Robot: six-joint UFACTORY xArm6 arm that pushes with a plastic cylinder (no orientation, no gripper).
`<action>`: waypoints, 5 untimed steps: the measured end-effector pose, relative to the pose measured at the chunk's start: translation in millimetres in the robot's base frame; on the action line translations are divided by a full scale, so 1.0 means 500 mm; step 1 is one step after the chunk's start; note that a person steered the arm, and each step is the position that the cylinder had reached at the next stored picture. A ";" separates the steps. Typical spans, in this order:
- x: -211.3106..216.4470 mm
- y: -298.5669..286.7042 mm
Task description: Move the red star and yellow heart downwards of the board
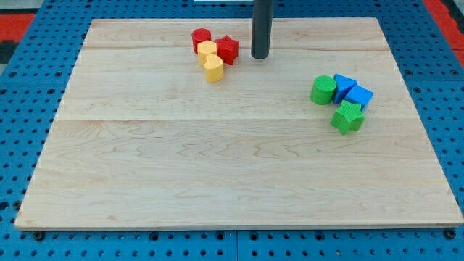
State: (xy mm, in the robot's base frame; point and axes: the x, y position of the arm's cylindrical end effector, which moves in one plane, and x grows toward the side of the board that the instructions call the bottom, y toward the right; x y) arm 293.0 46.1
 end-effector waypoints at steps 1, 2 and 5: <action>-0.063 0.011; -0.083 -0.067; 0.106 -0.194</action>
